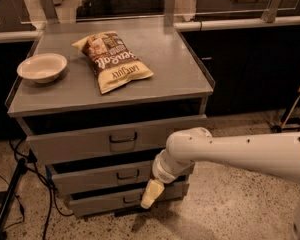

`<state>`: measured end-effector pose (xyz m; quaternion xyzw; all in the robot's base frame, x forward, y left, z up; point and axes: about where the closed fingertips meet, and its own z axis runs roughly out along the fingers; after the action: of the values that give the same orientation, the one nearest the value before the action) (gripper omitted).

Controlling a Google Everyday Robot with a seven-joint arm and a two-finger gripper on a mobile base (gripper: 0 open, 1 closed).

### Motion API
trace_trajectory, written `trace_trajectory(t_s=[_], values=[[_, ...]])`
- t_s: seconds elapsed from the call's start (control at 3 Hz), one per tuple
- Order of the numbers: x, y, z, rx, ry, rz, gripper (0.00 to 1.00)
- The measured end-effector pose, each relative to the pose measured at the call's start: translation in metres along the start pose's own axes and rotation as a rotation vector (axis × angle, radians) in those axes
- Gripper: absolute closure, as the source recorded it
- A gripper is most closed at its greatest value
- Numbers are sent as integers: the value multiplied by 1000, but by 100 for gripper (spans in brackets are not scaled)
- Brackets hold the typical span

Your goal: Open middle drawer

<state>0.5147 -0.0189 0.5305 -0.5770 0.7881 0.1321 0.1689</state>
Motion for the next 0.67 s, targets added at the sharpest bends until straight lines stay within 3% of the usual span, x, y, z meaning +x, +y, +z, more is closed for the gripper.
trace_trajectory(t_s=[0.67], values=[[-1, 1, 9, -10, -9, -20, 0]])
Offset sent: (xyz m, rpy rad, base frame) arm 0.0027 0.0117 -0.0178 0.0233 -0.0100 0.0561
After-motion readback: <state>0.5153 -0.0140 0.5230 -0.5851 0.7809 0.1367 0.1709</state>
